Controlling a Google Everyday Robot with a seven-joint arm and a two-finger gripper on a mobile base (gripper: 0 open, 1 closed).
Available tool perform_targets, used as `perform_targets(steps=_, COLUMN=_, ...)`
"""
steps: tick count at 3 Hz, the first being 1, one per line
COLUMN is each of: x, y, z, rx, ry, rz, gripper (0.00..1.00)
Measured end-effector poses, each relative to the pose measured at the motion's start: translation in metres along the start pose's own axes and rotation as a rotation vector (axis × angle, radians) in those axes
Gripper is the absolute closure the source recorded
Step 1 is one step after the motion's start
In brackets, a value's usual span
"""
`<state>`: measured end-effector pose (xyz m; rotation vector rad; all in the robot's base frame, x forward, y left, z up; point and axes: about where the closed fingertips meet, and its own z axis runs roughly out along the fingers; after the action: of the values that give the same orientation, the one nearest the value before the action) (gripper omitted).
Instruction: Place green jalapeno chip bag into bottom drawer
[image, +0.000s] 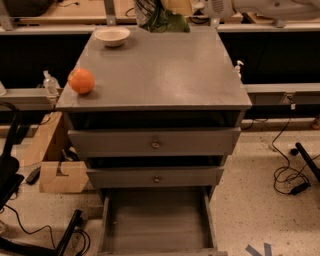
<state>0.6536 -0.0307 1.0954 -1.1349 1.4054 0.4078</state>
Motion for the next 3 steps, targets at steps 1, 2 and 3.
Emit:
perform_targets(steps=1, x=0.06, y=0.066, z=-0.021, rx=-0.071, ry=0.069, rz=0.172, gripper=1.0)
perform_targets(steps=2, x=0.116, y=0.128, z=-0.041, rx=-0.192, ry=0.192, rz=0.308, gripper=1.0)
perform_targets(steps=3, x=0.139, y=0.176, z=-0.073, rx=-0.323, ry=0.238, rz=0.37, gripper=1.0)
